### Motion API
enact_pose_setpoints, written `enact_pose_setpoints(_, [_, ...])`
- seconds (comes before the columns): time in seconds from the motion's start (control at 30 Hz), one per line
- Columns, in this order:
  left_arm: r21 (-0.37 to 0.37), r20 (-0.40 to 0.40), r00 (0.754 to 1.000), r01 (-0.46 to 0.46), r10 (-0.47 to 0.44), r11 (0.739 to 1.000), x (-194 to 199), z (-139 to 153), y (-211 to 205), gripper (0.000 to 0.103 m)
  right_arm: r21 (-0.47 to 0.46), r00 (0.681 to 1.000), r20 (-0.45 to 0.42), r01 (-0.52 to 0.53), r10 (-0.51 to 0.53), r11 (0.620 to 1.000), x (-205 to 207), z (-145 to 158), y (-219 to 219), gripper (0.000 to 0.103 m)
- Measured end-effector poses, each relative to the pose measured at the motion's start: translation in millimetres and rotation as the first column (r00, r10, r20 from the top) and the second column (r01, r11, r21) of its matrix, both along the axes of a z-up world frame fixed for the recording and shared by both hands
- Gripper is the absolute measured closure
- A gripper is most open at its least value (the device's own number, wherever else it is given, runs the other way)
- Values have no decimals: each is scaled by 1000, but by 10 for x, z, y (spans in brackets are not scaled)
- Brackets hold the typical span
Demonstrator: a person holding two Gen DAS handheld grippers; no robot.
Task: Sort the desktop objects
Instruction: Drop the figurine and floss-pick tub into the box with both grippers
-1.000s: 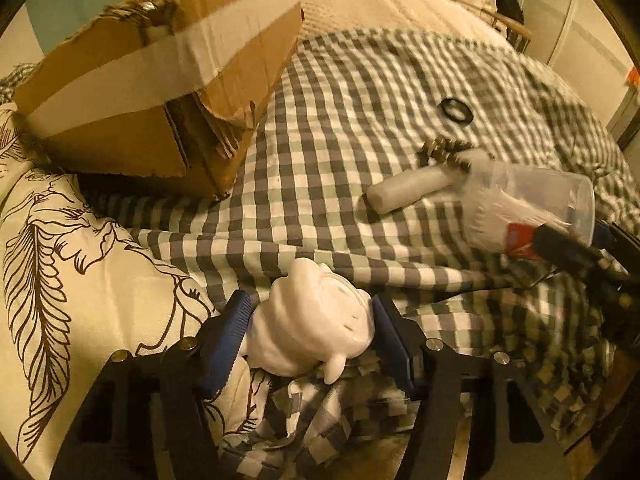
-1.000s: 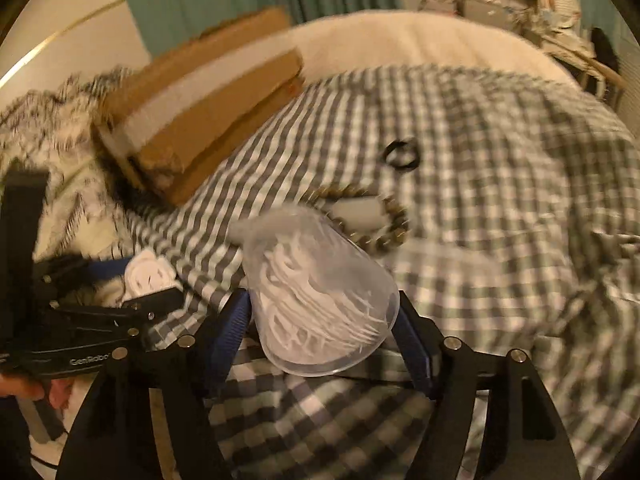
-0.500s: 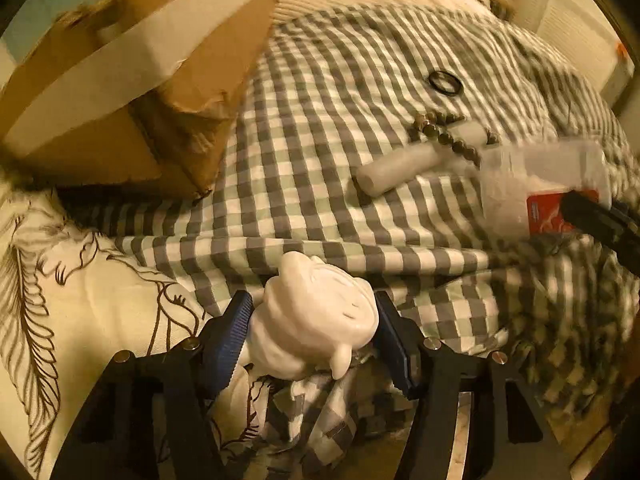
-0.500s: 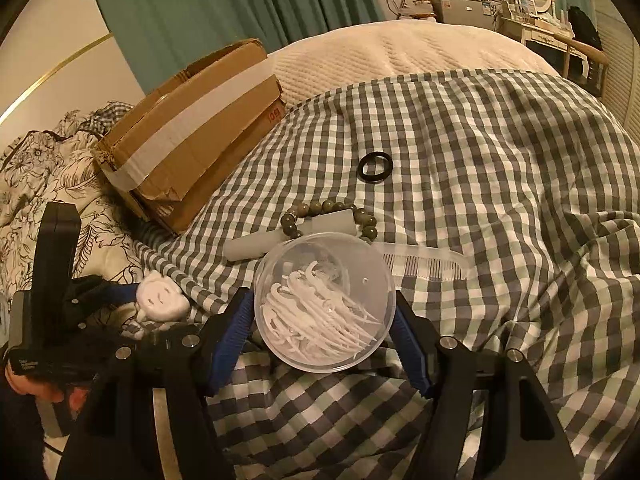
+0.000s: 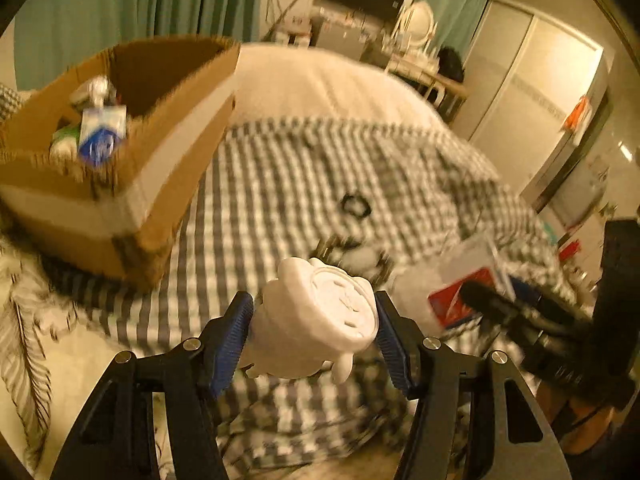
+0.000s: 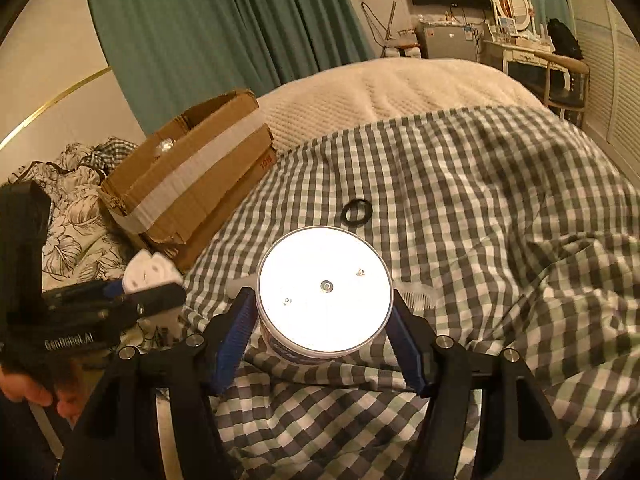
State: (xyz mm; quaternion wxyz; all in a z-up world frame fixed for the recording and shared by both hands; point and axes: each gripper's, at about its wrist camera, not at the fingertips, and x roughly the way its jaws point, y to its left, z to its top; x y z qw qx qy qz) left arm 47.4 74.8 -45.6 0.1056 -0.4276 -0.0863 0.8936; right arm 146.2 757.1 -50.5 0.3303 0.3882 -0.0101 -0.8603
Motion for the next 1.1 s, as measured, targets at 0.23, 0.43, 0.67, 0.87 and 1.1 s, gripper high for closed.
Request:
enact_pose_setpoints(0.23, [116,-178,984,38,-17,993,-256,801,-286,41,-27,990,-136,14,-18,1000,29,558,-52,40])
enact_pose_setpoints(0.43, [85,-284,953,-88,109,992,-623,1213,-861,41,-57,966,-251,-85,68,995,-79,1179,-535,40])
enact_pose_setpoints(0.67, [73,-230,927,-287,296,955,-806,684,-1629,41,-80,939,-259,-254,226,964,-348,1384,-1681,40])
enact_pose_setpoints(0.87, [96,-233,912,-324,338,941,-799,499,-1861,17,-142,948,-196,-281,252,949,-619,1209,-2457,36])
enact_pose_setpoints(1.1, [99,-248,907,-327,342,940,-692,496,-1793,4,-113,961,-231,-179,150,977,-605,1260,-2295,26])
